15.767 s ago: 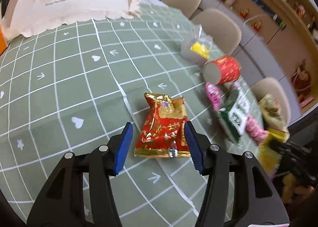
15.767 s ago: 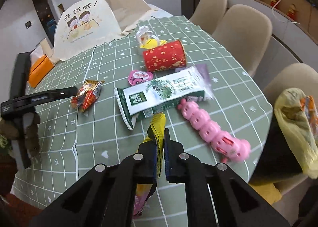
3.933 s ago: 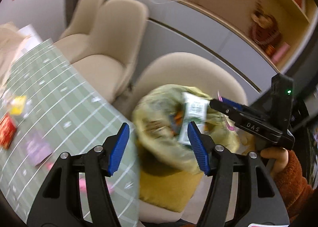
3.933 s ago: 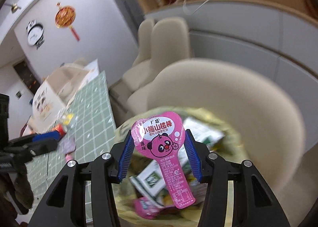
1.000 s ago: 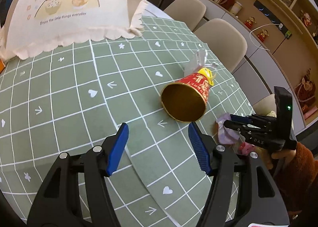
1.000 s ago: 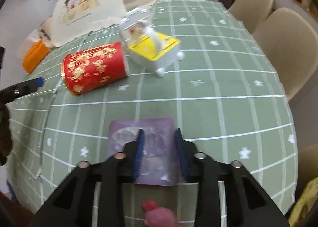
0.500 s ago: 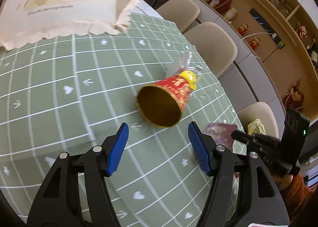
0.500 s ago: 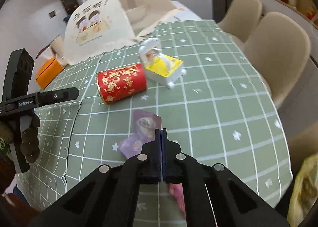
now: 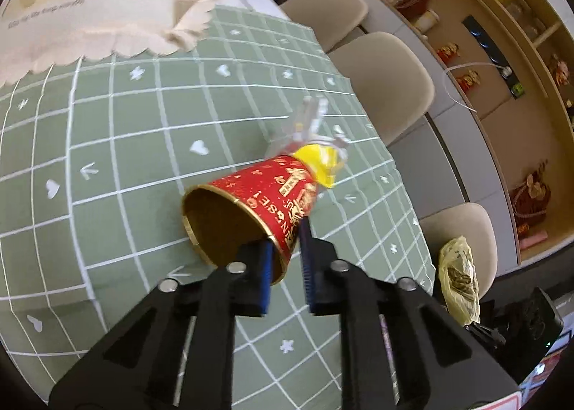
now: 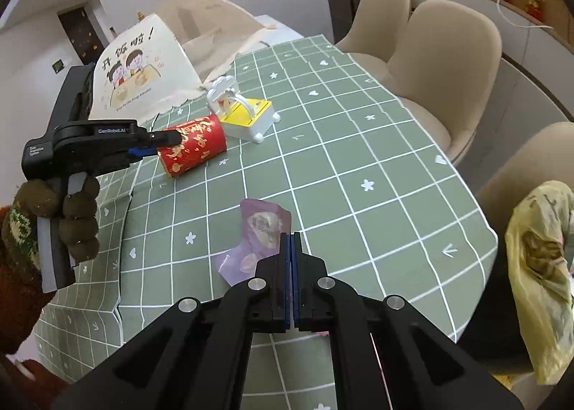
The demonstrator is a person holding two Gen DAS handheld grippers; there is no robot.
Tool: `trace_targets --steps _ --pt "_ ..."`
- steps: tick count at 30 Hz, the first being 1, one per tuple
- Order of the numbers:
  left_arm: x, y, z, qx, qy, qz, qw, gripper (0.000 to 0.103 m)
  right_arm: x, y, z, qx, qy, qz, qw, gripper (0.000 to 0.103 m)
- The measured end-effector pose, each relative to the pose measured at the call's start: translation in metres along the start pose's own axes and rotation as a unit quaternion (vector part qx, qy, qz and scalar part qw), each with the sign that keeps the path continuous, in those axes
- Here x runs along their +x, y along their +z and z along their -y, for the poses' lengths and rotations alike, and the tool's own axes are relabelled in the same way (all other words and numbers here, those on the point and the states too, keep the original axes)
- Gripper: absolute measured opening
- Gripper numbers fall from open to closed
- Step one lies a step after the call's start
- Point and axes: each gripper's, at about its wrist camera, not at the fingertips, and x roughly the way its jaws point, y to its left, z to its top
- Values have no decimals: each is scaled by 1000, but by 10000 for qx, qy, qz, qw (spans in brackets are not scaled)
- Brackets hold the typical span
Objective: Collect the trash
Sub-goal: 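Grasp the purple wrapper with the right gripper while the left grasps the red-gold cup, then carry the red-gold cup and purple wrapper over the yellow-lined bin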
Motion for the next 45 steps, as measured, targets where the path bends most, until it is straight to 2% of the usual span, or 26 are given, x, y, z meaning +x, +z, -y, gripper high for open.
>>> trace_targets --steps 6,12,21,26,29,33,40,45 --pt "-27 -9 42 728 -12 172 9972 3 -29 -8 -2 89 -124 281 9995 3" --pt "-71 -26 90 1347 -149 523 9894 3 -72 -19 -3 104 -279 663 9974 3" --pt "-117 -46 171 2048 -766 803 9725 3 -151 -31 11 126 -822 1361 9872 3" --pt "-127 -54 223 2215 -1090 990 9640 3 -196 -37 47 231 -1055 1743 9787 3" --pt "-120 -55 252 2239 -1276 920 9618 3 -218 -36 75 281 -1148 1909 9745 3" --pt "-103 -60 298 2439 -1314 886 9568 3 -241 -37 111 361 -1312 2099 9682 3" --pt "-43 -73 373 2596 -1526 415 9527 3 -278 -55 193 801 -1577 2295 9571 3" --pt "-1 -86 402 2681 -1518 106 9513 3 -292 -74 243 1075 -1801 2328 9496 3"
